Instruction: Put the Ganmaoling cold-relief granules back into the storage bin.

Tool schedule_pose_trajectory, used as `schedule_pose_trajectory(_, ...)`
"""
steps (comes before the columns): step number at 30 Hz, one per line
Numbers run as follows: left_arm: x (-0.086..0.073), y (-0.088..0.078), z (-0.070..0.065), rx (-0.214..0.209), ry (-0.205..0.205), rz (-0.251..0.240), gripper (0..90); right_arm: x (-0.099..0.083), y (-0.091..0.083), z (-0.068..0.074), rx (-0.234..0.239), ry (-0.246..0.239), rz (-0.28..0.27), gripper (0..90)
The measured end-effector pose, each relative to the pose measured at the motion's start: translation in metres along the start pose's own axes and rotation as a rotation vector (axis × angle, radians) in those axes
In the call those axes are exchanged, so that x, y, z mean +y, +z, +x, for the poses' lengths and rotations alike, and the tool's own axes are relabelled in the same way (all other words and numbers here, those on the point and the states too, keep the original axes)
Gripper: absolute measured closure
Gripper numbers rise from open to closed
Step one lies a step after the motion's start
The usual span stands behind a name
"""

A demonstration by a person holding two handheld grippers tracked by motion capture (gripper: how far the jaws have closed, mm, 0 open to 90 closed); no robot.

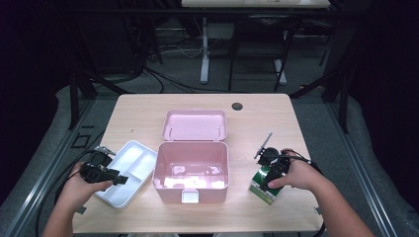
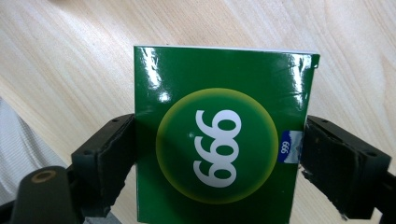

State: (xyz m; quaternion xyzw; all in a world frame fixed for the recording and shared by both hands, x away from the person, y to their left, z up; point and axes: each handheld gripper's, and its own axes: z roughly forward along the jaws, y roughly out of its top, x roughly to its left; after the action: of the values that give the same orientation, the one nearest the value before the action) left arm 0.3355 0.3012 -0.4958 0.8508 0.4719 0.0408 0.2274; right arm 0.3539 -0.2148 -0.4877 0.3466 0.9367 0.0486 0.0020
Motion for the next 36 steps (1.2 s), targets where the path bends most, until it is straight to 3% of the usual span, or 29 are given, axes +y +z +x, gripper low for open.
schedule_pose_trajectory(19,-0.001,-0.001,0.000,0.010,-0.002,-0.006,51.9,0.003,-0.002,-0.001,0.014,0.035,0.049,15.9)
schedule_pose_trajectory(36,-0.001,-0.002,0.000,0.012,0.002,-0.009,51.9,0.008,-0.021,-0.001,0.001,-0.013,0.032,16.4)
